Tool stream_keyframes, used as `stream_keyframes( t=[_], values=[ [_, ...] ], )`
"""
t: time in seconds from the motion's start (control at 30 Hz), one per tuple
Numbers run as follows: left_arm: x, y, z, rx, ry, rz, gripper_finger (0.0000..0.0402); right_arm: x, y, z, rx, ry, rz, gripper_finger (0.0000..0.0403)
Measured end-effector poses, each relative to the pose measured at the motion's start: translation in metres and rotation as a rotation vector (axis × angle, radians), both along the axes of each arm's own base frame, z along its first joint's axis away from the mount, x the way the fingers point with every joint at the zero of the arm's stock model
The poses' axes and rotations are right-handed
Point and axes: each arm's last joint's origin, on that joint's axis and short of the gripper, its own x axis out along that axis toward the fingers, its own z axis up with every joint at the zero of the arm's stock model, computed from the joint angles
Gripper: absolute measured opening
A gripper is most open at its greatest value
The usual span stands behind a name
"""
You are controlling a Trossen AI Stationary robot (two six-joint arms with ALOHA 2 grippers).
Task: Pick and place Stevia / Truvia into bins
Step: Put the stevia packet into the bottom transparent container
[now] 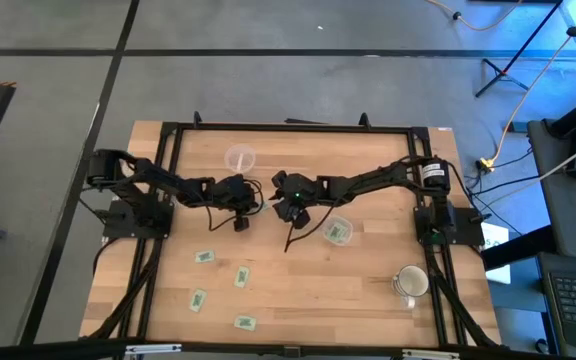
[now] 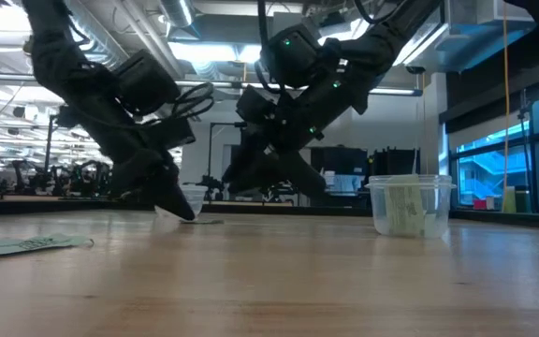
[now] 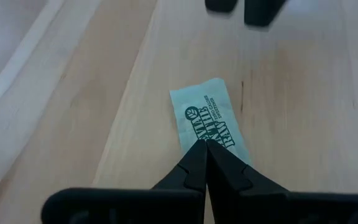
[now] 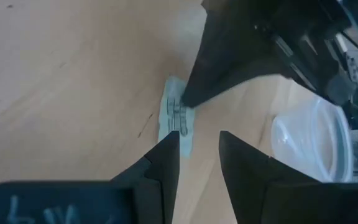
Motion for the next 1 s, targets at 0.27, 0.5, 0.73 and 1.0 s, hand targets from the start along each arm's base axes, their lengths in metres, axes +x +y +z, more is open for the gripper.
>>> stream_keyframes(
  t=[0.27, 0.5, 0.73, 1.0],
  values=[
    [0.022, 0.004, -0.004, 0.029, 0.024, -0.047, 0.0001, -0.005, 0.000, -0.006, 0.027, 0.076, -0.018, 0.0116],
    [0.025, 0.004, -0.004, 0.027, 0.027, -0.052, 0.0001, -0.009, 0.001, -0.010, 0.031, 0.129, -0.019, 0.0116],
    [0.025, 0.004, -0.004, 0.026, 0.027, -0.053, 0.0002, -0.009, 0.001, -0.010, 0.032, 0.129, -0.019, 0.0116],
    [0.025, 0.004, -0.004, 0.024, 0.028, -0.053, 0.0002, -0.006, 0.000, -0.026, 0.033, 0.146, -0.018, 0.0116]
  ],
)
